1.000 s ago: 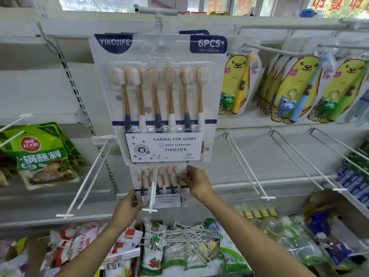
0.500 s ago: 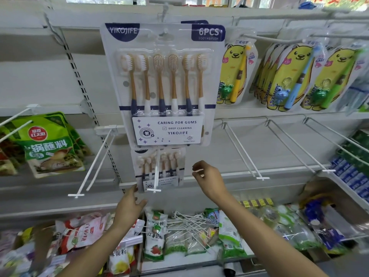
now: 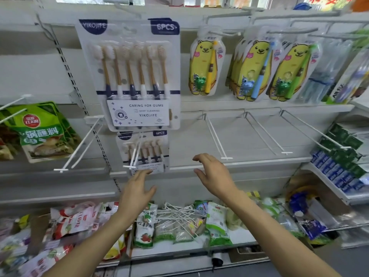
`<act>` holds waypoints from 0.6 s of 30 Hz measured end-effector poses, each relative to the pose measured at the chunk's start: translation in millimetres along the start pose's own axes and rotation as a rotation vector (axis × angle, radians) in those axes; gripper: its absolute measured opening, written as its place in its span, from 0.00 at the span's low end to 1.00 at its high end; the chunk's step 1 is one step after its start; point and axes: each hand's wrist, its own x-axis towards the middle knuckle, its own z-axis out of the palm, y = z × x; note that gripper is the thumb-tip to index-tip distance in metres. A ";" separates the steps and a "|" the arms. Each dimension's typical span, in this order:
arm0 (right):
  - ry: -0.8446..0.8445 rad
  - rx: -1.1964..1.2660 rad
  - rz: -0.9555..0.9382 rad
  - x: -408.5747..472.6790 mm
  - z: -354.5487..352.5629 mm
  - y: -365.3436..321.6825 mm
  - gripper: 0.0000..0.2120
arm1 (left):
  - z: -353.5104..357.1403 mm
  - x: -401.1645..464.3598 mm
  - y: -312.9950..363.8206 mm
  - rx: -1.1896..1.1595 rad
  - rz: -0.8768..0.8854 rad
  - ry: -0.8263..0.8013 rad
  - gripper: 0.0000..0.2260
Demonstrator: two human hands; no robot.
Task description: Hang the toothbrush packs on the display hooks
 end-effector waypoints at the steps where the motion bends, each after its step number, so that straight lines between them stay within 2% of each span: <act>1: -0.004 -0.023 -0.020 -5.8 -7.7 3.0 0.17 | 0.4 -3.4 12.2 0.038 0.025 0.012 0.25; 10: -0.020 -0.152 -0.269 -62.7 -70.8 40.0 0.21 | -3.1 -36.6 128.0 0.318 0.175 0.110 0.25; 18: 0.147 -0.249 -0.420 -102.6 -141.0 75.5 0.25 | -18.2 -61.1 235.5 0.459 0.240 0.240 0.25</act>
